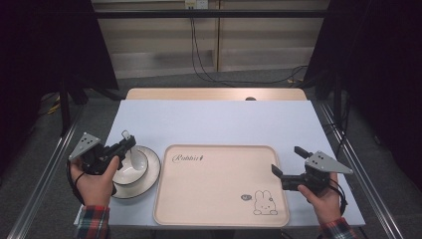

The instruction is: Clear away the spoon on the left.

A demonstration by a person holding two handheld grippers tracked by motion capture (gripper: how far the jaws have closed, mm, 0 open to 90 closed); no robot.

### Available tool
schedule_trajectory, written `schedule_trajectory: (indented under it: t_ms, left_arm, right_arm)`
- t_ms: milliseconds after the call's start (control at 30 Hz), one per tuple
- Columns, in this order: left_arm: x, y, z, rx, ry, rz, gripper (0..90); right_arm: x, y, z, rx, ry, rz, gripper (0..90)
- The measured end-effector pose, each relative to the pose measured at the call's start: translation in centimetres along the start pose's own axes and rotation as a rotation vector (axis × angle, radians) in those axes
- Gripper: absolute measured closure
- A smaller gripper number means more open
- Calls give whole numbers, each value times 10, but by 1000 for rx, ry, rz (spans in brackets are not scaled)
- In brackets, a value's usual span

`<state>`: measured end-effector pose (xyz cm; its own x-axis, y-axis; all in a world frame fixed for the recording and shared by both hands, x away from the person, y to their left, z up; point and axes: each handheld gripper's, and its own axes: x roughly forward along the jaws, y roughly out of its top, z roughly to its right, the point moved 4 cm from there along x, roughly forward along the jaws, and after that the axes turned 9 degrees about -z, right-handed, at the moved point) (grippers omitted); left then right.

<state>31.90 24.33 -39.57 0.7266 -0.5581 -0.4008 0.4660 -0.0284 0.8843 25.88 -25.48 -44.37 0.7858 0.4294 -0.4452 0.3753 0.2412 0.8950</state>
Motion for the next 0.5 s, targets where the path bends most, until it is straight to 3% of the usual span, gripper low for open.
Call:
schedule_trajectory:
  t_ms: [500]
  left_arm:
    - [5, 23, 15, 6, -60, 2, 857]
  right_arm:
    - [0, -1, 1, 12, 3, 1, 14]
